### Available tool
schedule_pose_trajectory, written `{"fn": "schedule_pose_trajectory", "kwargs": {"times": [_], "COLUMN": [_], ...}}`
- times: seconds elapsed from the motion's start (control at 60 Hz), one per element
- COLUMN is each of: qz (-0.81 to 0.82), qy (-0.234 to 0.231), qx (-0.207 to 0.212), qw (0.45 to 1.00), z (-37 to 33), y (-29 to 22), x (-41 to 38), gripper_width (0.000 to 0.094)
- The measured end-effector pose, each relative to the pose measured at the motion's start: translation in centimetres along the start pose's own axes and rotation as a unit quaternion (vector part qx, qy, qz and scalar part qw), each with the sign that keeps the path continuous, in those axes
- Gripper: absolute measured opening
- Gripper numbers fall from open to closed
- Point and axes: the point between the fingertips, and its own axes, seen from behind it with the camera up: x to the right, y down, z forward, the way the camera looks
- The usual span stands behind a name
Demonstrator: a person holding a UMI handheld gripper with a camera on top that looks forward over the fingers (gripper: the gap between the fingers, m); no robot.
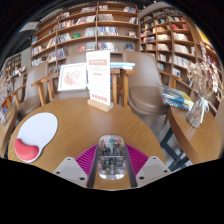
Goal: Arrange mouse
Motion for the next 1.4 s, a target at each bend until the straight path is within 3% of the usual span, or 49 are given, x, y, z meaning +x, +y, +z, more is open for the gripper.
{"fn": "schedule_pose_trajectory", "kwargs": {"times": [0.083,0.233,0.467,0.7,0.983,1.167,1.317,1.4], "qz": [-0.001,0.003,-0.021,-0.045,-0.061,-0.052,-0.049,-0.036], "qy": [-0.01,0.004,-0.044,-0.079,-0.061,-0.053,-0.036,-0.042], "qx": [-0.005,0.034,0.073,0.043,-0.007,0.0,0.005,0.009], "qw": [1.0,0.999,0.996,0.995,0.996,0.997,0.998,0.998], "z": [-0.6,-4.0,-6.8,-1.7,3.6,4.1,3.0,0.9], "y": [-0.2,-5.3,-12.2,-10.0,-4.5,-3.7,-4.1,-4.5], "x": [-0.6,-1.9,-13.9,-26.2,-30.1,-29.9,-29.0,-28.6], "gripper_width": [0.0449,0.0429,0.0423,0.0421,0.0431,0.052,0.0851,0.0849]}}
